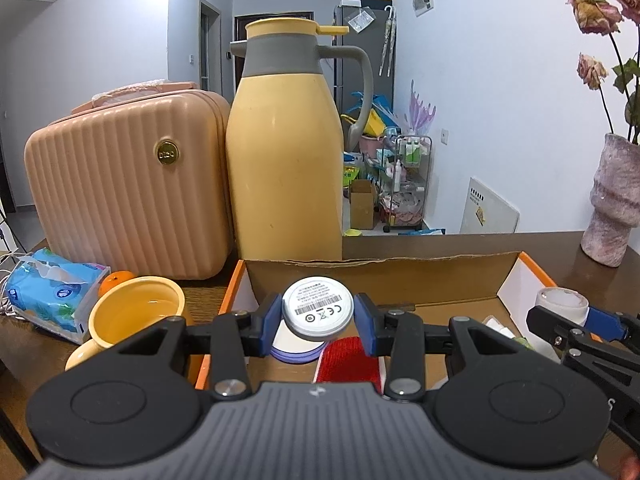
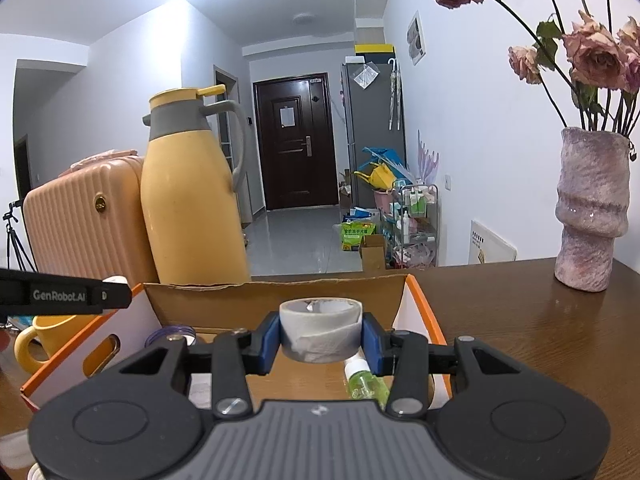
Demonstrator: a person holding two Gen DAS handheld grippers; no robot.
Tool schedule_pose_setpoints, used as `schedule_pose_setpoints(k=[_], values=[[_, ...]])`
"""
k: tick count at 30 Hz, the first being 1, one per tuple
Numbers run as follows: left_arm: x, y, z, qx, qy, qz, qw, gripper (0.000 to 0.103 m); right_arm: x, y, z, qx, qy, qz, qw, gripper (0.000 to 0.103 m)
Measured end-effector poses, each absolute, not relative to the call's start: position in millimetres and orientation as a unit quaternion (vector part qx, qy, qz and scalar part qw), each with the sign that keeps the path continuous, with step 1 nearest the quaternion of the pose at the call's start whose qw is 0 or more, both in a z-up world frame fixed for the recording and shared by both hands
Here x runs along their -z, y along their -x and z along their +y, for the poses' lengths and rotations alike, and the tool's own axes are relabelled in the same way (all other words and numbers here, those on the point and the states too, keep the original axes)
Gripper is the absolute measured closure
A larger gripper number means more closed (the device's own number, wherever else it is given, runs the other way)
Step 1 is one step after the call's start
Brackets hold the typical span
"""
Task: Organize rigid objects
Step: 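Lower the white cap and disc into the box and open both tools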
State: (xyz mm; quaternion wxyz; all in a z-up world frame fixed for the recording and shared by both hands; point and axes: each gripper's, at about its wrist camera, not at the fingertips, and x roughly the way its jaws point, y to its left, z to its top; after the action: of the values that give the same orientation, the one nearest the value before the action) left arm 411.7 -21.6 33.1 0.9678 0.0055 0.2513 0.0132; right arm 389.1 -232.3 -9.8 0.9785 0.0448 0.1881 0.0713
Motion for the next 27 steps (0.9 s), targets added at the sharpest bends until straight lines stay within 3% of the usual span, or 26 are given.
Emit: schedule_pose_setpoints(k=[4,5,6,8,9,10,12,27], values=[[-31.3,-412.2,-19.7,-0.005,-0.007,0.26,0.966,0.062,10.7,-390.8,-232.9,-0.074,-0.044,0.197,0.977,0.061],[-31.5,-412.5,-19.9,-0.006,-0.006,0.262,0.965,0.054,10.9,-390.9,-233.1,-0.075,-0.044,0.201,0.976,0.061],[-31.9,-411.4,-20.1,-0.006,-0.007,0.26,0.965,0.034,10.8,-390.4,-233.6,-0.075,-0.044,0.203,0.975,0.056],[-33.0,-408.0,-20.0,-0.014,-0.009,0.252,0.968,0.005,10.4,-388.5,-234.5,-0.072,-0.042,0.202,0.976,0.034],[-33.7,-405.9,-20.2,-0.023,-0.01,0.246,0.969,0.002,9.9,-387.1,-235.1,-0.069,-0.043,0.198,0.977,0.016],[-34.9,-403.8,-20.7,-0.03,-0.014,0.238,0.971,0.002,9.2,-385.5,-235.9,-0.064,-0.045,0.193,0.978,0.004],[-36.9,-401.6,-20.0,-0.026,-0.011,0.235,0.972,0.0,7.6,-383.2,-236.2,-0.055,-0.045,0.184,0.98,0.0],[-40.0,-395.9,-16.9,-0.037,0.004,0.225,0.974,0.0,4.9,-380.0,-237.7,-0.041,-0.044,0.18,0.982,0.0]])
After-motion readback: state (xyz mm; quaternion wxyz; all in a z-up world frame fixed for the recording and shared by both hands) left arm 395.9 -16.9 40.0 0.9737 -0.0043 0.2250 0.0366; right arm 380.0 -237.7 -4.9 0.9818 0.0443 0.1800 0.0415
